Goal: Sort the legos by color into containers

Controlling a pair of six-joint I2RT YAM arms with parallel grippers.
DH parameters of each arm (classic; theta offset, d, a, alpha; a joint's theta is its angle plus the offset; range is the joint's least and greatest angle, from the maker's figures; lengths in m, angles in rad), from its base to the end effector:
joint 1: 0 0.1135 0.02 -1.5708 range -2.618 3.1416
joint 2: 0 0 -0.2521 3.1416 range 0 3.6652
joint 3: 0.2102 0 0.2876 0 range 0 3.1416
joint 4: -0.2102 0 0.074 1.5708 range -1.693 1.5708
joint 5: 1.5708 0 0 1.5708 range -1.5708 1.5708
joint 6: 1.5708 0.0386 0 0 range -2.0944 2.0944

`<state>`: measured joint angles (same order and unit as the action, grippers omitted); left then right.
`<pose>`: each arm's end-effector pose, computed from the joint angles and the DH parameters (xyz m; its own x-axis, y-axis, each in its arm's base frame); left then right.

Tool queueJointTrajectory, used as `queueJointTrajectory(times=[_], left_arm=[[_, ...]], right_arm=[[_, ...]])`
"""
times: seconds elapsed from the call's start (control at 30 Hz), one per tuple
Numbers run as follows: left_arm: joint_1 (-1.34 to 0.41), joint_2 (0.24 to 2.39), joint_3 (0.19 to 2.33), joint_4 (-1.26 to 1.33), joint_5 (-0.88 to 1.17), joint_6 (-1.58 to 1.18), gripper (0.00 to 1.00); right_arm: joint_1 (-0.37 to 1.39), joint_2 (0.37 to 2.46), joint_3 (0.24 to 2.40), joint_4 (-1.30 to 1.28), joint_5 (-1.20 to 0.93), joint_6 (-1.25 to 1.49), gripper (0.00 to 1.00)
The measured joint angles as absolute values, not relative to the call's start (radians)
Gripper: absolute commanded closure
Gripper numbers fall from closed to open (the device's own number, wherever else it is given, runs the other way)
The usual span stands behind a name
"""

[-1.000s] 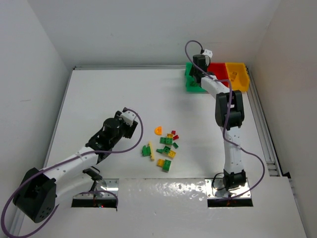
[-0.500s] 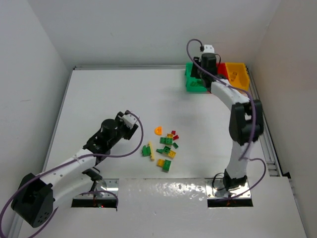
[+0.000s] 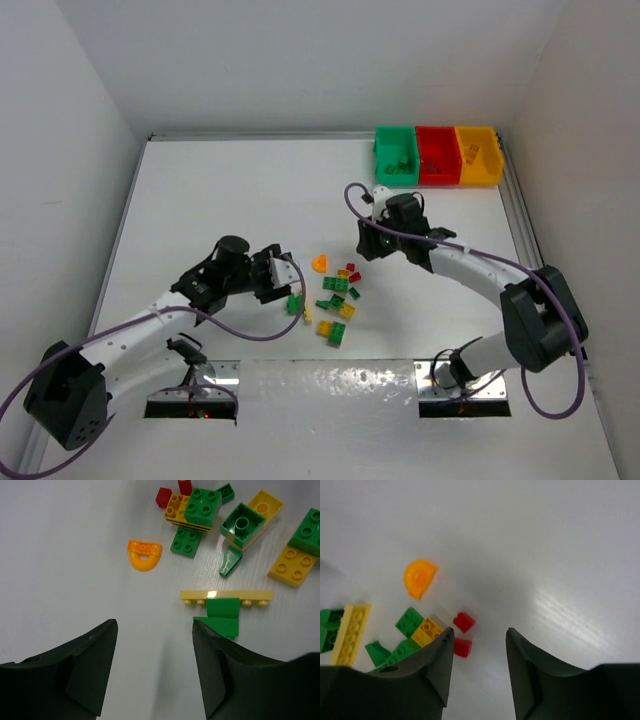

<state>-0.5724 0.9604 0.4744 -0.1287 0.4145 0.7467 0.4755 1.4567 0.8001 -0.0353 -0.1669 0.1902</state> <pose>0.1946 -0.1439 0.1787 0.1688 0.6308 -0.7573 0.8961 0.2217 0.3844 0.2967 0.1600 0.1683 -0.6638 -0.1321 -0.7361 -0.4477 0.8586 0.2497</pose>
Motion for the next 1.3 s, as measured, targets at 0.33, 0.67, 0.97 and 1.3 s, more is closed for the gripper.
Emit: queueJointTrajectory(times=[0.33,0.67,0.97,1.3], left_arm=[[-0.617,0.916,0.455,-0.094,0.375,0.689,0.41],[-0.621,0.879,0.424,-0.090,0.323,0.670,0.41],[-0.621,0.871,0.424,-0.086,0.305,0.656,0.41],[-0.621,0.871,0.415,-0.072,0.295,0.646,0.41]], right_arm=[[0.578,1.385,0.699,-0.113,0.017,0.389,0.59],[0.729,1.396,0.640,-0.138,0.044,0.271,0.57],[0.744,1.458,0.627,-0.111,0.034,0.261,0.57],[0.767,1.501,0.619,-0.045,0.073,0.268,0.70]])
